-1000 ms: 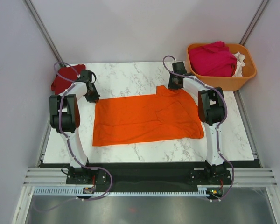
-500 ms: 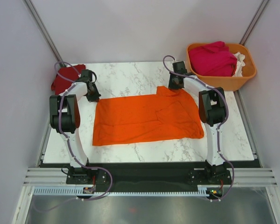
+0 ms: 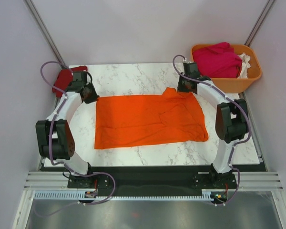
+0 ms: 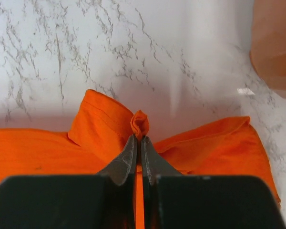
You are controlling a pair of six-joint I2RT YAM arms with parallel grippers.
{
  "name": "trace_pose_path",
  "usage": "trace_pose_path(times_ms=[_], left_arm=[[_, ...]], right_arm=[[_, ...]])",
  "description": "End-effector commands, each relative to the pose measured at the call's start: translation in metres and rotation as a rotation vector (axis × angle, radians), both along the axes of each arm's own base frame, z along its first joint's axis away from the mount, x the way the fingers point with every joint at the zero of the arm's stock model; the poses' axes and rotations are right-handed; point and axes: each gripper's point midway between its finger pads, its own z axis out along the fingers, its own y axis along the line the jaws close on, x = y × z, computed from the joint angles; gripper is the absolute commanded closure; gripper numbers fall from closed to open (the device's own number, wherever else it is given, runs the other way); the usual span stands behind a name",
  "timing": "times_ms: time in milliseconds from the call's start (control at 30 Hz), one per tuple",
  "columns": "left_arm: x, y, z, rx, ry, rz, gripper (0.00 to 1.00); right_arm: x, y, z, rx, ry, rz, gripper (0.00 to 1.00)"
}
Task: Fold and stack the t-shirts
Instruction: Fold the tshirt
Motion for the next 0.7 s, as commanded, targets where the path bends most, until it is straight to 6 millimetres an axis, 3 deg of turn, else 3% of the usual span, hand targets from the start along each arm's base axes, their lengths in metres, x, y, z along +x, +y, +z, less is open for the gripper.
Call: trace_pose_path(times_ms=[0, 33, 67, 100, 133, 167, 200, 267, 300, 500, 533, 667], left_arm=[[-0.019, -0.008, 0.024, -0.039, -0.070, -0.011, 0.98], [-0.024, -0.008, 0.026, -0.043, -0.076, -0.011, 0.98], [-0.032, -0.009, 0.036, -0.044, -0.100, -0.010, 0.98], [-0.042, -0.009, 0.032, -0.045, -0.090, -0.011, 0.98], [-0.047, -0.010, 0.033, -0.048, -0.093, -0.009, 0.98], [-0.053, -0.010, 0.043, -0.049, -0.123, -0.011, 0.98], [-0.063, -0.011, 0.037, -0.052, -0.107, -0.011, 0.98], [-0.072, -0.011, 0.047, -0.049, -0.139, -0.012, 0.98], [-0.079, -0.009, 0.042, -0.042, -0.124, -0.003, 0.98], [-0.096, -0.007, 0.035, -0.018, -0.098, -0.020, 0.98], [-0.099, -0.004, 0.031, -0.001, -0.081, -0.020, 0.98], [-0.105, -0.003, 0.020, 0.007, -0.040, -0.024, 0.98]], right_arm=[[-0.020, -0.007, 0.032, -0.003, -0.059, 0.005, 1.00], [-0.027, -0.009, 0.047, 0.003, -0.087, 0.001, 1.00], [-0.039, -0.012, 0.038, -0.006, -0.063, -0.003, 1.00], [-0.047, -0.014, 0.040, -0.005, -0.062, -0.004, 1.00], [-0.055, -0.016, 0.054, 0.008, -0.092, -0.006, 1.00], [-0.068, -0.020, 0.043, 0.001, -0.065, -0.008, 1.00], [-0.077, -0.021, 0.057, 0.011, -0.095, -0.009, 1.00], [-0.097, -0.024, 0.049, 0.021, -0.072, -0.007, 1.00], [-0.104, -0.023, 0.062, 0.037, -0.104, 0.000, 1.00], [-0.154, -0.019, 0.066, 0.053, -0.106, 0.031, 1.00], [-0.161, -0.021, 0.076, 0.061, -0.134, 0.029, 1.00], [-0.191, -0.028, 0.062, 0.068, -0.107, 0.019, 1.00]])
